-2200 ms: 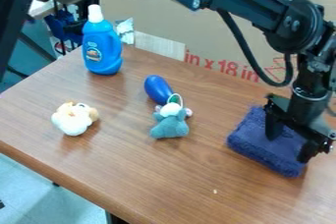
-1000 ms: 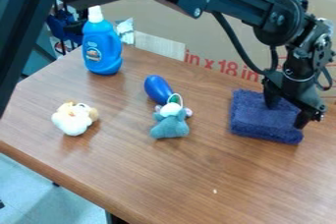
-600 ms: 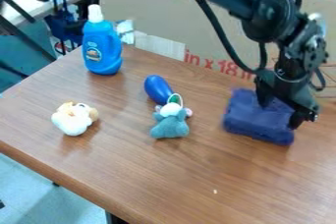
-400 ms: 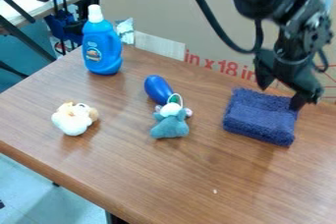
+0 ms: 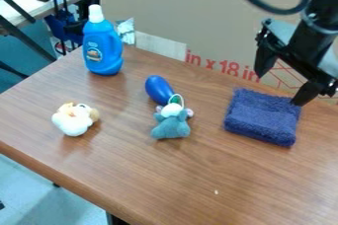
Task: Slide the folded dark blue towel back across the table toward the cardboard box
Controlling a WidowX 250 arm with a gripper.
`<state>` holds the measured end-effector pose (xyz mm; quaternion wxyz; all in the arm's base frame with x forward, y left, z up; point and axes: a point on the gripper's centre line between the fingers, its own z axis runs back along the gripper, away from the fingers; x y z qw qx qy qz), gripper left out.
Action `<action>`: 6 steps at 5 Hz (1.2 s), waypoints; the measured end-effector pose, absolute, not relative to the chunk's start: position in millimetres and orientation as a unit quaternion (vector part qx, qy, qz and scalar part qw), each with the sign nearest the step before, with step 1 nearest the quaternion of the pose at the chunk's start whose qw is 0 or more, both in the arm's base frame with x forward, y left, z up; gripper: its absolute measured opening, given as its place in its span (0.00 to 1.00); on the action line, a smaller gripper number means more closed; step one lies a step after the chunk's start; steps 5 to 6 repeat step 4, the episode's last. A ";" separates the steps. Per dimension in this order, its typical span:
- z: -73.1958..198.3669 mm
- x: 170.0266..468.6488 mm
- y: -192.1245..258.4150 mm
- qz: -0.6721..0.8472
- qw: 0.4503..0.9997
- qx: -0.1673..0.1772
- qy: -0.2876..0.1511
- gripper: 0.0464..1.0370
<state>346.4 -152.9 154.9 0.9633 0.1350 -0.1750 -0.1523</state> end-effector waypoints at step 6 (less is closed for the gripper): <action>119.9 210.6 -109.5 -0.103 0.995 0.015 -0.007 0.96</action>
